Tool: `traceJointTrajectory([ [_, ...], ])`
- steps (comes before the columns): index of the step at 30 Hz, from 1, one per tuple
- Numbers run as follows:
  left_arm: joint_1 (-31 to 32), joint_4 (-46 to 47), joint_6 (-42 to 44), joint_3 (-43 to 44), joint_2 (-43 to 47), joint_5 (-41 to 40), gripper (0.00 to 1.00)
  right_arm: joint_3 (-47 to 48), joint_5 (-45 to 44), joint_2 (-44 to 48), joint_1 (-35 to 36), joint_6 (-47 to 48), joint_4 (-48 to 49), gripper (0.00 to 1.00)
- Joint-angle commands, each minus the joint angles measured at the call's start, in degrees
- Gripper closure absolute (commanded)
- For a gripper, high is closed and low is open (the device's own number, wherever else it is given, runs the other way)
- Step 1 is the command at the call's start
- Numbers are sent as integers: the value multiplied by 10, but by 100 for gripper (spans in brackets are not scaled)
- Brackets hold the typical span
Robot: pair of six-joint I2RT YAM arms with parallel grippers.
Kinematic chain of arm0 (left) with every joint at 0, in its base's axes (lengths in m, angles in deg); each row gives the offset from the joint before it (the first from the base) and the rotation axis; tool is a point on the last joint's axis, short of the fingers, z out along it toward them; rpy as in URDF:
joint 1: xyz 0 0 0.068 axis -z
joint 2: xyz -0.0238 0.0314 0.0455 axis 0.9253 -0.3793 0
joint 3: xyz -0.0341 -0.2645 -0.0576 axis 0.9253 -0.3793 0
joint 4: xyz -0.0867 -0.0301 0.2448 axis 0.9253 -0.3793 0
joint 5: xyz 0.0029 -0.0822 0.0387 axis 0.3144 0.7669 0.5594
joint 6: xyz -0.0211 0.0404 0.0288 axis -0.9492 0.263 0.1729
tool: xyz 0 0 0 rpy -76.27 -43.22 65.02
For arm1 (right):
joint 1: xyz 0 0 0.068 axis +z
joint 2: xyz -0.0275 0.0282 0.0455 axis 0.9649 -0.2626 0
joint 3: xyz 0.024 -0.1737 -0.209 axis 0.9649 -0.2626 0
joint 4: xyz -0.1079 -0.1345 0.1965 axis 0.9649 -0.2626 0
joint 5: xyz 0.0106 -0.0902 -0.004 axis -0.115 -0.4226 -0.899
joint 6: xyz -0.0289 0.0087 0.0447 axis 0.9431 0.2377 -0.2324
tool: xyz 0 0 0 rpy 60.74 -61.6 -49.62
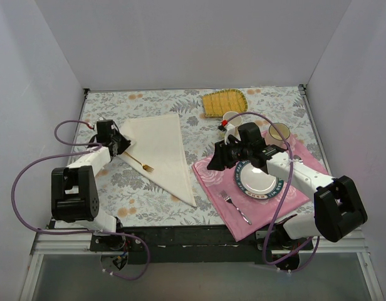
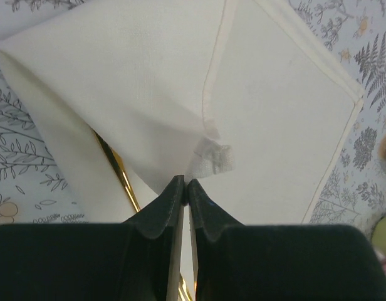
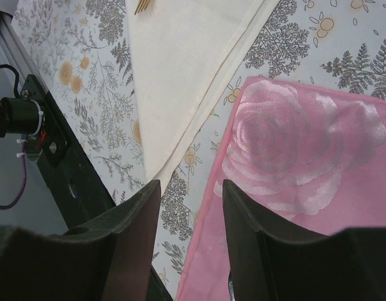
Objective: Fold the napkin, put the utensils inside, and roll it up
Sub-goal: Fold the napkin
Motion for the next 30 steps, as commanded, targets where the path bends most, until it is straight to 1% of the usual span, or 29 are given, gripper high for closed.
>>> traceJointTrajectory([
  [1,5,-16,7,-27,45,48,92,2,10,-2,2,-10,13,48],
  [15,21,-17,-19,-65,64,84,92,-1,16,-10,4,-23,21,47],
  [30,22,-59,-4,-90,91,85,91,-1,18,-13,7,-29,27,47],
])
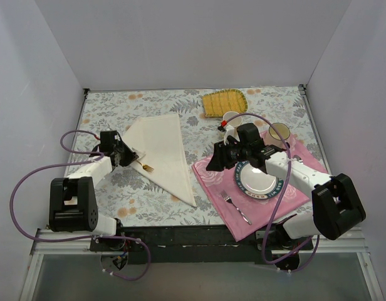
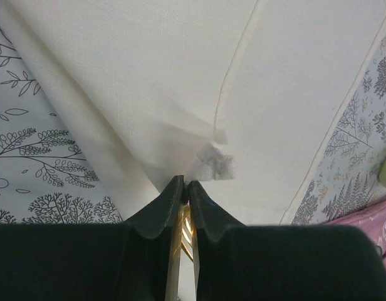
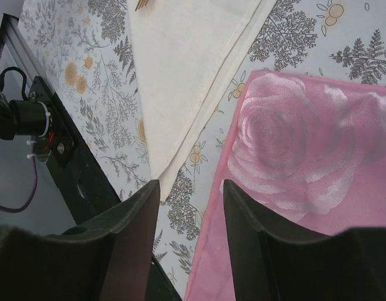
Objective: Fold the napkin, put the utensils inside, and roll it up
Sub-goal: Fold the napkin
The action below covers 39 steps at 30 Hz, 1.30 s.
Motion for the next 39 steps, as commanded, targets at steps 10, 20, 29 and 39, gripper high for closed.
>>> traceJointTrajectory([
  [10,3,-14,7,-30,32,21,91,-3,9,3,6,-4,20,46],
  [20,3,-12,7,-38,42,29,88,-3,11,0,9,-4,24,46],
  [29,3,-45,27,-33,117,78,62,-9,12,1,9,-1,25,46],
  [39,3,-91,40,-24,154,71,43,13,16,-13,9,7,15,46],
])
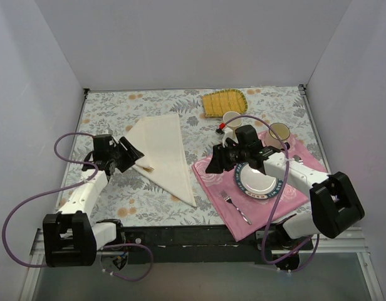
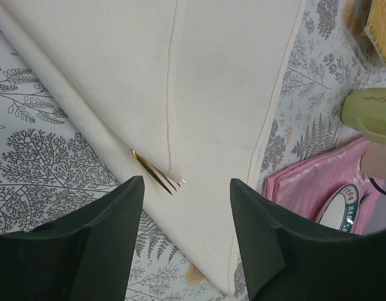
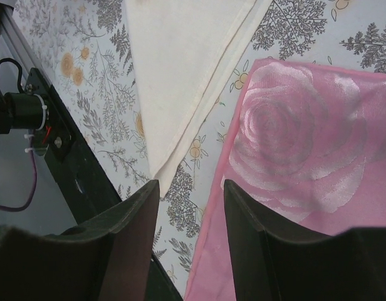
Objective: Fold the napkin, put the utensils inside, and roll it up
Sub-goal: Fold the napkin
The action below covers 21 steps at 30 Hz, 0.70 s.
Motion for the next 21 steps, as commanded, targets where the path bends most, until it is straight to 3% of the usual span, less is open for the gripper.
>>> traceJointTrajectory([
  [1,2,-6,20,18,-24,13,43,25,12,-7,3,7,9,46],
  [7,5,4,53,59,-119,43,42,25,14,-17,5,8,8,45],
  [9,40,-14,56,83,-139,17,41,26,16,-17,7,6,9,46],
  [14,128,-75,65,134,-168,-228,41,26,11,-15,8,5,10,46],
  [21,236,-165,35,186,-214,-427,46,21,15,-20,10,2,17,45],
])
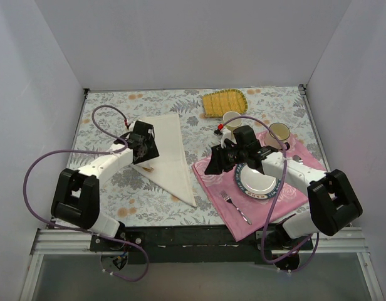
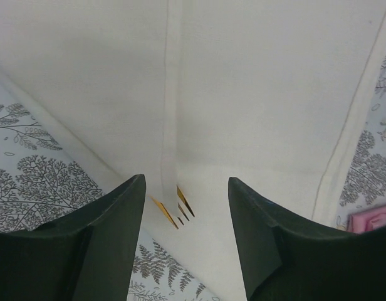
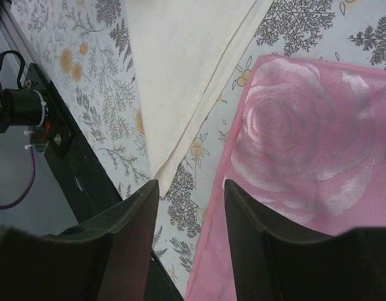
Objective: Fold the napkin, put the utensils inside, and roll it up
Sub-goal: Fold the napkin
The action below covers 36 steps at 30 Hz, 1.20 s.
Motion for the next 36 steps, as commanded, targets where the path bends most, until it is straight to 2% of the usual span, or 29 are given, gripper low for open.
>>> traceJointTrajectory([
  [1,50,-78,-19,39,-28,-181,47,18,14,-6,3,1,18,46],
  [13,92,-107,-41,58,-73,-193,66,5,7,7,3,1,18,45],
  [17,94,-115,-42,66,-77,-202,78,5,8,8,4,-1,20,45],
  [19,96,-118,-44,70,-73,-205,80,5,6,10,4,-1,20,45],
  [24,97,-124,-35,70,-61,-198,92,5,8,8,4,-3,21,46],
  [25,98,-126,-34,70,-58,-193,99,5,8,8,4,-4,21,45],
  [36,105,-127,4,67,-30,-153,100,3,6,11,4,-6,22,45],
])
